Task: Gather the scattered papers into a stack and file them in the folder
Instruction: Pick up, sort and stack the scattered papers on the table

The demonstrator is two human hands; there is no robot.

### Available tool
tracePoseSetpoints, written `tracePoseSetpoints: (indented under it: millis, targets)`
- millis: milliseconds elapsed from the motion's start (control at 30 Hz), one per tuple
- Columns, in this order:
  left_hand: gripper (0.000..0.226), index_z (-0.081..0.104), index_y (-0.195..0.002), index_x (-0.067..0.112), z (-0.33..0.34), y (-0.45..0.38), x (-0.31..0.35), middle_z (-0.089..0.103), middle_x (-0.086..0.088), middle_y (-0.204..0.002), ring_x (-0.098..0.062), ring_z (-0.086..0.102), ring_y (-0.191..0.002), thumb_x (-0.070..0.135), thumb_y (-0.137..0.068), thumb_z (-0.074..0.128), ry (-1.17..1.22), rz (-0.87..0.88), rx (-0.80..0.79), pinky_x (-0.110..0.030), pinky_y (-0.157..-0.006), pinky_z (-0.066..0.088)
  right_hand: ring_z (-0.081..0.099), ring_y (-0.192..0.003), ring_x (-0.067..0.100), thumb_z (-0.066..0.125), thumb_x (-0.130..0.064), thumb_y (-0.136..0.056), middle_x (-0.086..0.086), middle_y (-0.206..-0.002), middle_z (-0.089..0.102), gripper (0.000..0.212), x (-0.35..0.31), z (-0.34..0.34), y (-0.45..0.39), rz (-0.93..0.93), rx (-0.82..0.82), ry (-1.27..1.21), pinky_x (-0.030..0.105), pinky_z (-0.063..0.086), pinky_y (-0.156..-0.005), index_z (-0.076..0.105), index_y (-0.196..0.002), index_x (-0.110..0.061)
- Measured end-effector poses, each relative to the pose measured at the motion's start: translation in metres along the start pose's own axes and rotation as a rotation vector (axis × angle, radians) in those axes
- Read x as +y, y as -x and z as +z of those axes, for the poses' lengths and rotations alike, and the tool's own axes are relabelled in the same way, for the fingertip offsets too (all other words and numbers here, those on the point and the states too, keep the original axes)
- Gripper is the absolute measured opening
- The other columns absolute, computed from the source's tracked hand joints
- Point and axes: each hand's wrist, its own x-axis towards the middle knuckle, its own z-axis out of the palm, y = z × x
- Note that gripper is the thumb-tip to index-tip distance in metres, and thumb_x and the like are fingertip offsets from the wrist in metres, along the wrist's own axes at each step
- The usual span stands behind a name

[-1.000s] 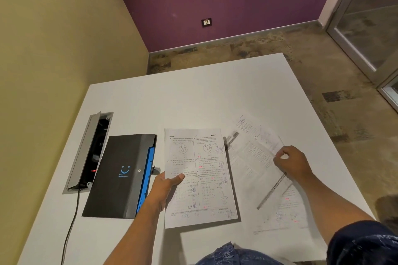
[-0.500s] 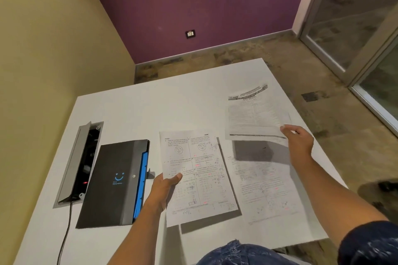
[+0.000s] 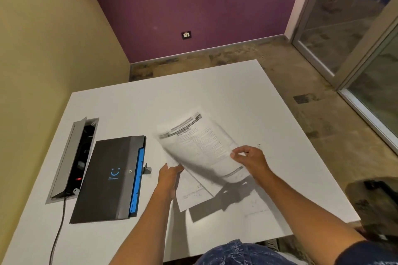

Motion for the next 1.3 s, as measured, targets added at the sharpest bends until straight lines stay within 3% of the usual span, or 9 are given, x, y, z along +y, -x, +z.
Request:
tracePoseSetpoints:
  millis: [133,300,533,633,767,900,967,1067,1300]
  targets:
    - [0.044,0.044,-0.061,0.02,-0.009,0.0,0.0,0.044,-0.006,-0.062,-0.017,0.043,-0.047,0.011,-0.103,0.056,0.001,-0.027,-0.01,-0.024,-0.048,0.041,0.066,-0.102,0.011,0.088,-0.019,-0.078,-0.004,-0.106,0.074,0.012,0.003,0.007,0.009,-0.053,-0.085,0.185,0.02,0.048,-0.086,0.077,-0.083,-0.014]
    - [0.049,0.047,-0.056,0.022,-0.013,0.004,0.0,0.049,-0.002,-0.057,-0.015,0.046,-0.048,0.013,-0.103,0.056,-0.092,0.019,0.008,-0.025,-0.05,0.04,0.037,-0.137,0.009,0.091,-0.026,-0.072,-0.019,-0.15,0.041,0.018,0.004,0.005,0.006,-0.324,-0.01,0.422,0.04,0.031,-0.113,0.073,-0.073,-0.028]
    - [0.044,0.046,-0.061,0.023,-0.017,0.007,0.001,0.049,-0.003,-0.061,-0.015,0.045,-0.049,0.02,-0.104,0.057,-0.067,0.034,-0.039,-0.026,-0.05,0.041,0.021,-0.151,0.005,0.084,-0.038,-0.069,-0.022,-0.156,0.041,0.015,-0.004,0.001,0.002,-0.618,0.018,0.608,0.038,0.007,-0.117,0.071,-0.067,-0.031]
    - [0.04,0.051,-0.064,0.022,-0.017,0.009,0.002,0.054,-0.005,-0.064,-0.017,0.05,-0.055,0.024,-0.103,0.059,-0.076,0.044,-0.067,-0.028,-0.054,0.043,0.028,-0.148,0.002,0.082,-0.04,-0.072,-0.024,-0.142,0.056,0.014,-0.013,-0.003,-0.004,-0.565,-0.024,0.53,0.04,0.007,-0.119,0.072,-0.073,-0.031]
    - [0.014,0.068,-0.094,0.01,-0.02,0.014,0.004,0.066,-0.018,-0.086,-0.03,0.063,-0.073,0.023,-0.09,0.071,-0.01,0.035,-0.154,-0.041,-0.07,0.053,0.047,-0.136,0.002,0.084,-0.025,-0.08,-0.022,-0.131,0.066,0.01,-0.032,-0.009,-0.013,-0.412,-0.055,0.292,0.04,0.031,-0.115,0.074,-0.079,-0.025]
    - [0.03,0.072,-0.114,-0.001,-0.026,0.01,-0.002,0.072,-0.028,-0.111,-0.045,0.069,-0.098,0.0,-0.084,0.073,-0.007,-0.01,-0.207,-0.053,-0.083,0.056,0.056,-0.126,0.013,0.08,-0.021,-0.082,-0.007,-0.132,0.066,0.01,-0.047,-0.015,-0.034,-0.097,-0.09,0.242,0.035,0.042,-0.109,0.072,-0.084,-0.015]
    - [0.034,0.072,-0.119,0.0,-0.027,0.009,-0.002,0.071,-0.03,-0.116,-0.047,0.069,-0.104,-0.001,-0.085,0.073,-0.014,-0.013,-0.208,-0.053,-0.085,0.058,0.069,-0.109,0.02,0.081,-0.018,-0.083,0.006,-0.115,0.073,0.014,-0.052,-0.016,-0.038,0.011,-0.142,0.2,0.027,0.056,-0.089,0.069,-0.09,-0.011]
    - [0.035,0.071,-0.12,-0.001,-0.025,0.008,-0.001,0.072,-0.029,-0.116,-0.045,0.07,-0.103,-0.002,-0.085,0.072,0.007,-0.012,-0.2,-0.048,-0.079,0.061,0.07,-0.085,0.018,0.084,-0.023,-0.084,0.004,-0.096,0.069,0.033,-0.054,-0.017,-0.034,0.065,-0.154,0.226,0.024,0.052,-0.066,0.064,-0.108,-0.012]
    - [0.035,0.071,-0.122,0.001,-0.022,0.0,-0.001,0.072,-0.028,-0.117,-0.05,0.067,-0.111,0.003,-0.087,0.074,0.043,0.008,-0.121,-0.064,-0.094,0.053,0.065,-0.1,0.024,0.079,-0.02,-0.089,0.005,-0.103,0.063,0.019,-0.024,-0.01,-0.025,0.012,-0.002,0.175,0.037,0.054,-0.09,0.069,-0.106,-0.022]
